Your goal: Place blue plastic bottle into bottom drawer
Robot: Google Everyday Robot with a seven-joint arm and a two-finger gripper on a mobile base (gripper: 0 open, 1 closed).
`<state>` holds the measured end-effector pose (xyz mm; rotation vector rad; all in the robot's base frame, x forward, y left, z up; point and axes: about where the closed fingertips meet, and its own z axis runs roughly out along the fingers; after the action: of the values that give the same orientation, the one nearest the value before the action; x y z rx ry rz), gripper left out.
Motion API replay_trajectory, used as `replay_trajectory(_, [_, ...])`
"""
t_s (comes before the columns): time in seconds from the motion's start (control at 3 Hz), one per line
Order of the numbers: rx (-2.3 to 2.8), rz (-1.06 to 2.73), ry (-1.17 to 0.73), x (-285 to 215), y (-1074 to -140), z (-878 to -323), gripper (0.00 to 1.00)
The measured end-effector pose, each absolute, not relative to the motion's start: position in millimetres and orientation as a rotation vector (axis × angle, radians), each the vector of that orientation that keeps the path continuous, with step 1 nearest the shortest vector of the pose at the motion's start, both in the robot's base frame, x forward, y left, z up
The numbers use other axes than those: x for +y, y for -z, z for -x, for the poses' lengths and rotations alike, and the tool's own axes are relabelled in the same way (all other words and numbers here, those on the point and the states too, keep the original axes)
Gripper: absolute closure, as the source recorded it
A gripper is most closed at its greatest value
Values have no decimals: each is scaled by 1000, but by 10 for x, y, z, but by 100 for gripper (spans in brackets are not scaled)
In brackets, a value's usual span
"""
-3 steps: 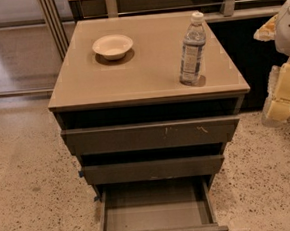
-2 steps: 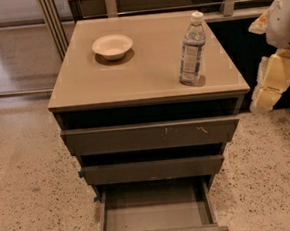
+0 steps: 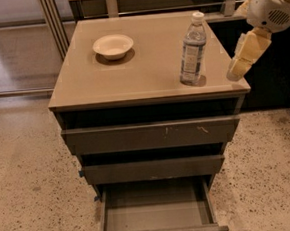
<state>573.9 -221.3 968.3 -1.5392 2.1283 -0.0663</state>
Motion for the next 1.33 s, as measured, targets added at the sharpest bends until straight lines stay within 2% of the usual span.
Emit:
replay_trajectory(0.33, [2043,1418,-43,-2202,-9678,-6267,0])
replay_trajectory(1.0, [2043,1400,-68,-2207,-9632,-6297,0])
replay_trajectory(1.33, [2024,1335,-159,-2168,-9509,-6437,0])
